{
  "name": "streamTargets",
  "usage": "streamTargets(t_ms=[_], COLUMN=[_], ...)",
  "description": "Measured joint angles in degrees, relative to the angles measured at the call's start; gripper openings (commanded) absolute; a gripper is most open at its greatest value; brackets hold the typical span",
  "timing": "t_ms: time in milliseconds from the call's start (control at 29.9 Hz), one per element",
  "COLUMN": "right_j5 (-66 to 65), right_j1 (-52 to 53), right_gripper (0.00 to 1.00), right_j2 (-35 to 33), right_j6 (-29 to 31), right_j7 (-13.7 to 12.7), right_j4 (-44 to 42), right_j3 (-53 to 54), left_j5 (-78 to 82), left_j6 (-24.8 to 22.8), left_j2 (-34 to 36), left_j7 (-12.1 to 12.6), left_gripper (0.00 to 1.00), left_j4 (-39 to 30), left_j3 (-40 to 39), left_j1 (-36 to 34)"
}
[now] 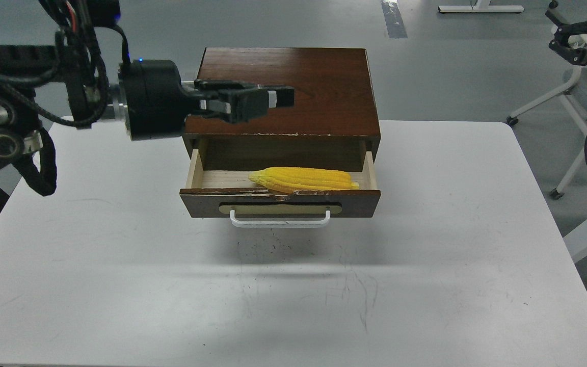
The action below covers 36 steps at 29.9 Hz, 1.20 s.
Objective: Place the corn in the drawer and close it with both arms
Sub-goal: 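Move the left gripper down to the drawer front, then push the drawer front with the left gripper toward the box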
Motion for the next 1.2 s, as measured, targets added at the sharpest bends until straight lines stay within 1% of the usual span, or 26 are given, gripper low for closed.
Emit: streamTargets(t_ms=[167,301,468,535,635,769,903,1204], right_j5=[5.1,5.3,5.3,5.3,5.3,5.3,5.3,5.3], right_j1=[-7.5,-10.7,-11.3,-11.3,-11.3,-11.3,-11.2,-10.9], right_gripper=[1.0,1.0,1.0,1.0,1.0,1.0,1.0,1.0], right_j2=[1.6,2.8,3.1,3.1,3.1,3.4,3.8,3.9], right_j6=[0.0,0.0,0.0,0.0,0.0,0.0,0.0,0.0], right_j7=[0.2,0.2,0.2,0.2,0.1,0.1,0.1,0.1], right_j4=[-0.2,-1.4,-6.1,-7.3,-8.0,-8.2,-8.2,-9.3], right_j3=[6.2,8.9,9.2,9.2,9.2,9.2,9.2,9.2], left_j5=[8.3,12.5,18.1,21.7,26.8,32.7,39.4,41.6], left_j6=[0.0,0.0,0.0,0.0,0.0,0.0,0.0,0.0], left_j2=[-0.3,-2.3,-5.1,-5.6,-6.3,-8.5,-9.1,-8.3], left_j7=[-0.5,-0.6,-0.7,-0.7,-0.7,-0.6,-0.6,-0.6], left_gripper=[0.0,0.0,0.0,0.0,0.0,0.0,0.0,0.0], left_j4=[-0.5,-0.5,-0.5,-0.4,-0.2,0.4,1.3,1.2], left_j3=[8.4,10.1,11.0,13.0,16.2,17.3,18.1,20.3], left_j1=[1.3,1.5,1.5,1.6,1.5,1.5,1.6,1.7])
